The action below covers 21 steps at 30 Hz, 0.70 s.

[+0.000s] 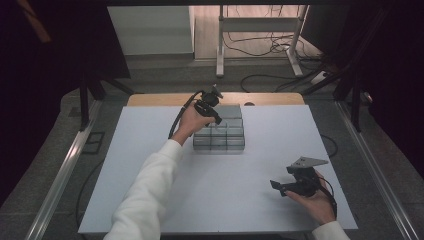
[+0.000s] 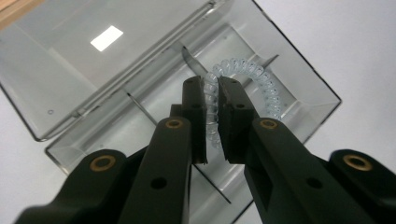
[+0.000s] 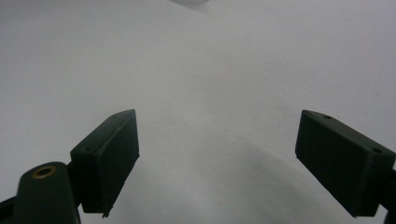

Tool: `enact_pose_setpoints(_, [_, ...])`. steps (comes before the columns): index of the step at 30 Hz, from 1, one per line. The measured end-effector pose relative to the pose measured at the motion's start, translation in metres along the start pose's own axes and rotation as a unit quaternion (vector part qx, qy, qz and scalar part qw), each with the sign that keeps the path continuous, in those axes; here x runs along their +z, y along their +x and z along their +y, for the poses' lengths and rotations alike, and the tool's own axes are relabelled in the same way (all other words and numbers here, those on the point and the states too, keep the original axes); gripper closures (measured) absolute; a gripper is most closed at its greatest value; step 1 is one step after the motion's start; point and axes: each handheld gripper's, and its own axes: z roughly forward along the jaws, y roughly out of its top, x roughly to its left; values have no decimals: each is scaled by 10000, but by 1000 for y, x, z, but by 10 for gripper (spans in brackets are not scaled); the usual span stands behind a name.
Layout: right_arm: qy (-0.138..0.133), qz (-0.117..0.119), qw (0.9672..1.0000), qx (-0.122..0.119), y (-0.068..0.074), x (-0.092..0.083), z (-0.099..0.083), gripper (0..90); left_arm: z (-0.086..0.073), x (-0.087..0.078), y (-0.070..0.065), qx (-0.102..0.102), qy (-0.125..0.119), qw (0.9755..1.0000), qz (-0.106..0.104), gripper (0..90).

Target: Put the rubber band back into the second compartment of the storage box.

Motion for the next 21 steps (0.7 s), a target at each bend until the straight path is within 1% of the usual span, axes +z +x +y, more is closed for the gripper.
enact_pose_setpoints(4, [-12, 3, 10000, 15, 0, -1, 0, 141, 4, 0, 5, 15, 42, 10000, 64, 821])
enact_pose_setpoints(7, [-10, 4, 10000, 20, 0, -1, 0, 141, 8, 2, 10, -68, 20, 9999, 75, 821])
enact_pose_setpoints(11, [-13, 9, 10000, 21, 0, -1, 0, 141, 13, 4, 14, -68, 71, 9999, 117, 820])
enact_pose_setpoints(14, [-13, 13, 10000, 14, 0, -1, 0, 141, 18, 6, 15, -68, 44, 9999, 135, 820])
enact_pose_setpoints(17, [-17, 18, 10000, 17, -1, -1, 0, 141, 19, 9, 15, -94, 26, 9999, 140, 820])
enact_pose_setpoints(21, [-24, 16, 10000, 15, -1, -2, -1, 141, 16, 18, 17, -101, 128, 9997, 156, 820])
